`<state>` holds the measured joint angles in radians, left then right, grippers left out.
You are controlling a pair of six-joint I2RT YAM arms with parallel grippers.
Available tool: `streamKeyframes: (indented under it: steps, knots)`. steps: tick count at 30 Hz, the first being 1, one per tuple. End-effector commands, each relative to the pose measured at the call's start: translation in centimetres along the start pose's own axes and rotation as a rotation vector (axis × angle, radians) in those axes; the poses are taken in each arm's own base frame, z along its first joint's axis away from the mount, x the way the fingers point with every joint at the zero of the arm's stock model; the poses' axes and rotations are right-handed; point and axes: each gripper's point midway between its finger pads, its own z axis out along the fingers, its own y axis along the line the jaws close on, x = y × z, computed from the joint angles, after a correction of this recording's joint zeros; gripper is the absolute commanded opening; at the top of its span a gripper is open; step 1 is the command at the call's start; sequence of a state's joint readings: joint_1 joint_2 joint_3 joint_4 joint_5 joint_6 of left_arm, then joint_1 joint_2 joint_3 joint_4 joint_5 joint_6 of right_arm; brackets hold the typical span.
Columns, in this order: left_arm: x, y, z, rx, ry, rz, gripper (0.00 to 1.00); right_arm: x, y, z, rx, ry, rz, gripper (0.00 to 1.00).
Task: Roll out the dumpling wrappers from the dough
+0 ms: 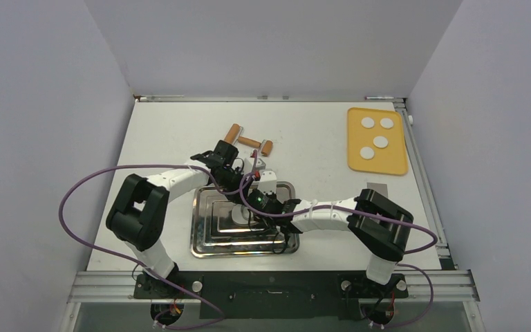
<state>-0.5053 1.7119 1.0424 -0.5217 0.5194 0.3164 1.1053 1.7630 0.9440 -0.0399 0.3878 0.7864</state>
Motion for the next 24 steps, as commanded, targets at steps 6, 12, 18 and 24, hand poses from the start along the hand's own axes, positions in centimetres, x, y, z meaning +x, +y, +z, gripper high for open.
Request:
streamKeyframes:
  steps: [6,12,18,24]
  knots:
    - [4.2,4.6,-0.3,-0.294,0.186,0.086,0.0,-1.1,1.0,2.0,-0.007,-0.005,-0.099,0.09]
    - [2.4,3.2,0.1,-0.241,0.151,0.118,0.0,0.0,-1.2,1.2,0.06,0.001,-0.109,0.09]
    - [1.4,-3.0,1.9,-0.074,0.133,0.226,0.0,-0.3,-7.1,-1.1,0.185,-0.055,-0.049,0.09]
    - [4.1,3.0,-0.7,-0.291,0.186,0.194,0.0,0.6,-0.1,1.5,0.008,-0.036,-0.136,0.09]
